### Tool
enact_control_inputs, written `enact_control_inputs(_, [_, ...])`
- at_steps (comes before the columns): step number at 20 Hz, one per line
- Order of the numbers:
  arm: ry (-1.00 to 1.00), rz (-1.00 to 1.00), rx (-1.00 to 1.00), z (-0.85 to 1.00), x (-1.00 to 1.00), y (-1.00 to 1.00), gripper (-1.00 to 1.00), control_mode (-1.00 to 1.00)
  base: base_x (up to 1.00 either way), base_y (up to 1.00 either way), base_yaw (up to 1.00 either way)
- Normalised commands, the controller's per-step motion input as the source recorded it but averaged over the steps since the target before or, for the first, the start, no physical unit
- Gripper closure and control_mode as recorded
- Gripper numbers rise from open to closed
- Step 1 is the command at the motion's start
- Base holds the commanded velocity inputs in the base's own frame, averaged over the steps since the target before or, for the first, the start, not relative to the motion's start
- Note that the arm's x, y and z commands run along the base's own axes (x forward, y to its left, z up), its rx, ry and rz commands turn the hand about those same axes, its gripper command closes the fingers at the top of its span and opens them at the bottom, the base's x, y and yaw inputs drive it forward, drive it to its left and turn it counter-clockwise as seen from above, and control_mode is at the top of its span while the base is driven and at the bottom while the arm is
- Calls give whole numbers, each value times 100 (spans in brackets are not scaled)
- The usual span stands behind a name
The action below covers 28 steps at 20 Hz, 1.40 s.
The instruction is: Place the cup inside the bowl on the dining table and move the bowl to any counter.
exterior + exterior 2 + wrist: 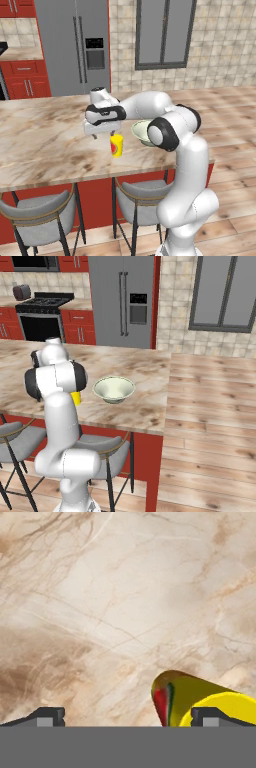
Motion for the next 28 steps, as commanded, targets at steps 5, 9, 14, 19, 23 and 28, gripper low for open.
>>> enact_control_inputs(5, [0, 0, 0, 0, -9, 0, -100, -100, 0, 0, 0])
enact_control_inputs(9, [0, 0, 0, 0, -16, 0, -100, -100, 0, 0, 0])
enact_control_inputs(14, [0, 0, 0, 0, -9, -2, -100, -100, 0, 0, 0])
enact_control_inputs(19, [0, 0, -1, 0, 0, -14, -100, -100, 0, 0, 0])
enact_control_inputs(23, [0, 0, 0, 0, 0, -24, -100, -100, 0, 0, 0])
enact_control_inputs(28, [0, 0, 0, -2, 0, -13, -100, -100, 0, 0, 0])
